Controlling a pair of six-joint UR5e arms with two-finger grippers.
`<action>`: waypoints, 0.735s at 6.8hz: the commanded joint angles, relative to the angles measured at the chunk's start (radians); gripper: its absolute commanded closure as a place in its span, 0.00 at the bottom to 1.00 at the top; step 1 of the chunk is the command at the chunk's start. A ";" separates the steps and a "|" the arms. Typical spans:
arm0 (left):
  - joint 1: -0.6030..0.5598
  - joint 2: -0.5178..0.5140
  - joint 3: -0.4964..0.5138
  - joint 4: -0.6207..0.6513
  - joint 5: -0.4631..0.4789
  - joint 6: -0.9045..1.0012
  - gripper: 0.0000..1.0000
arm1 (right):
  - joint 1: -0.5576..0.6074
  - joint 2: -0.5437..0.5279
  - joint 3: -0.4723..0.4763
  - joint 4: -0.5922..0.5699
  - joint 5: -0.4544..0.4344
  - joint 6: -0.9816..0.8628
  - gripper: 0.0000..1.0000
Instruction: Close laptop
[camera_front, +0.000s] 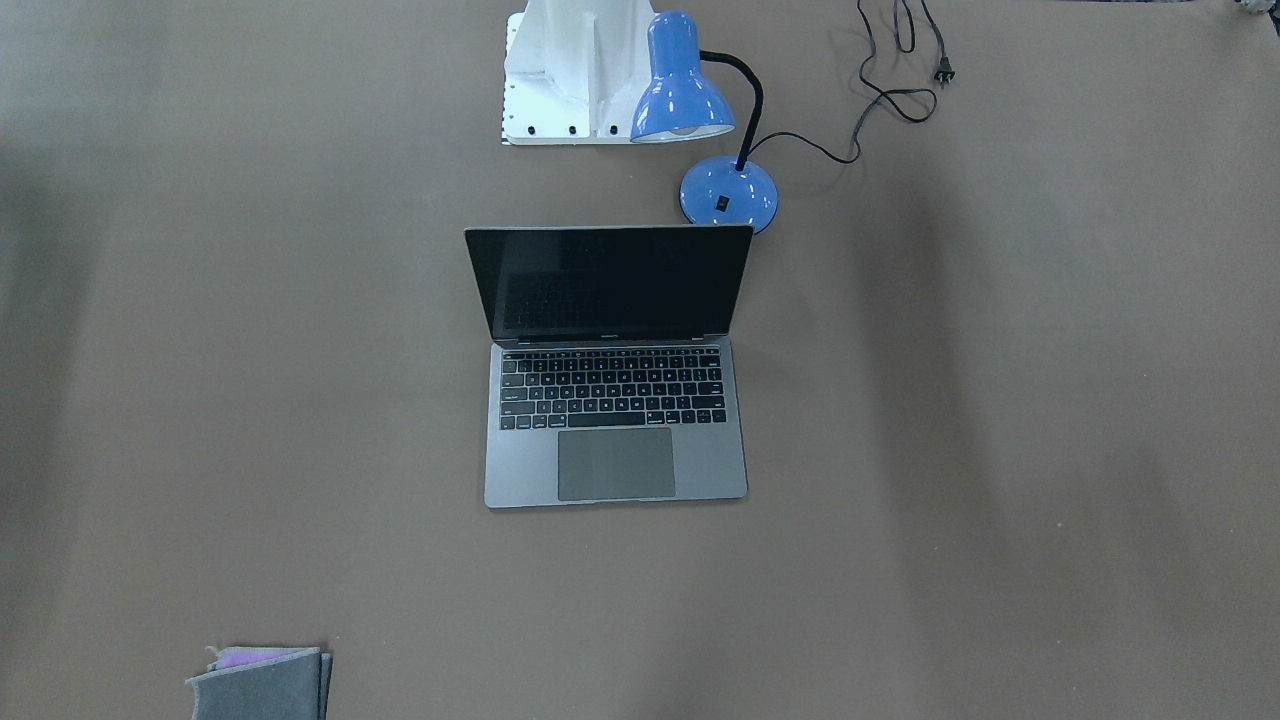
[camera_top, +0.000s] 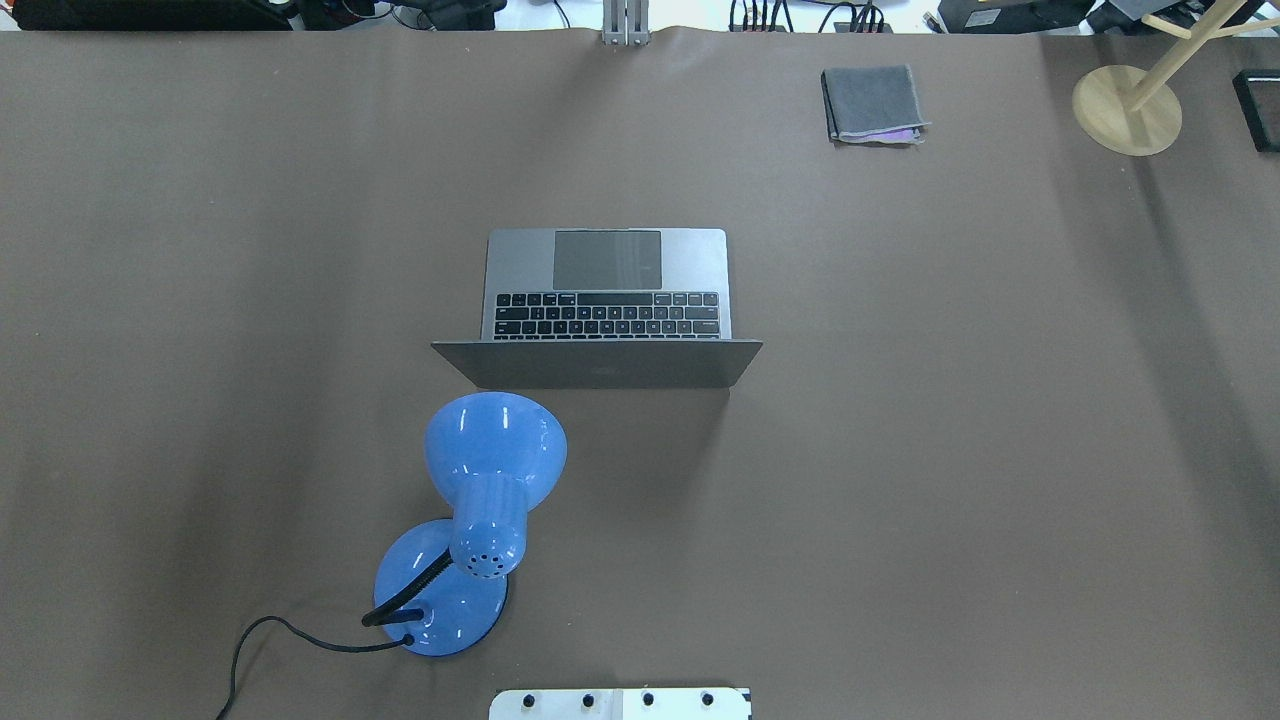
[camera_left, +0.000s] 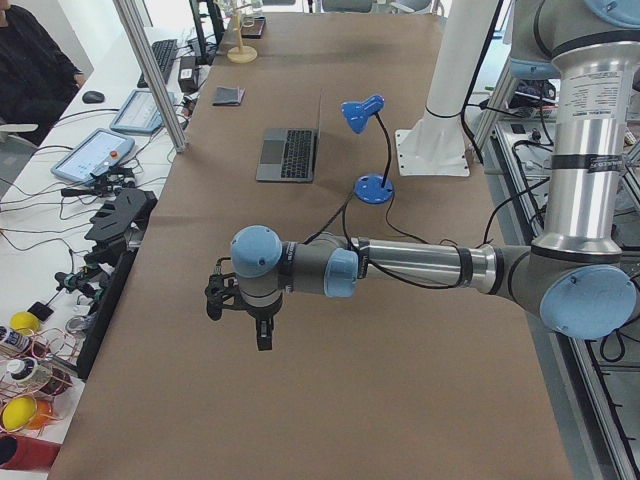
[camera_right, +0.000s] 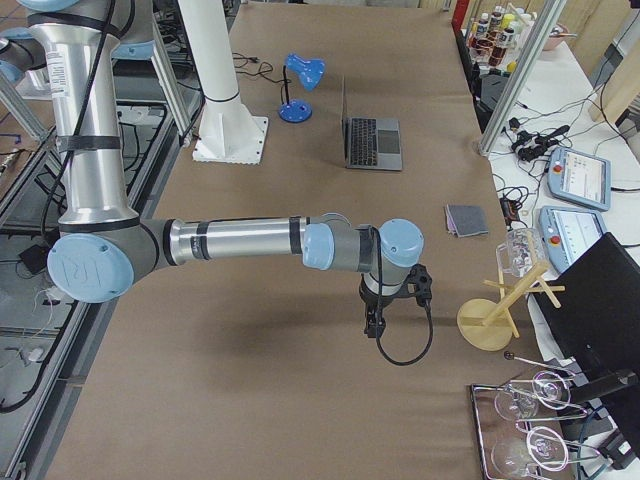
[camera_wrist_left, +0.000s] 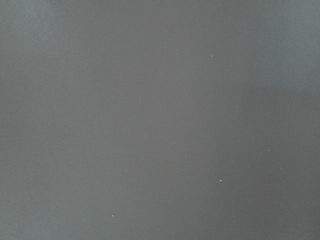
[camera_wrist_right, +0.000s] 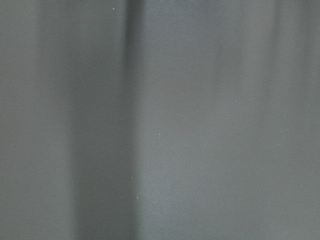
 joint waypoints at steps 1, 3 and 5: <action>0.000 0.000 0.001 0.000 0.001 0.001 0.02 | 0.000 0.003 0.000 0.001 -0.001 0.000 0.00; 0.000 0.002 0.001 -0.002 -0.001 0.001 0.02 | 0.000 0.004 0.000 0.001 -0.003 0.000 0.00; -0.002 0.002 -0.004 -0.002 -0.001 0.001 0.02 | 0.000 0.006 0.000 0.001 0.000 0.000 0.00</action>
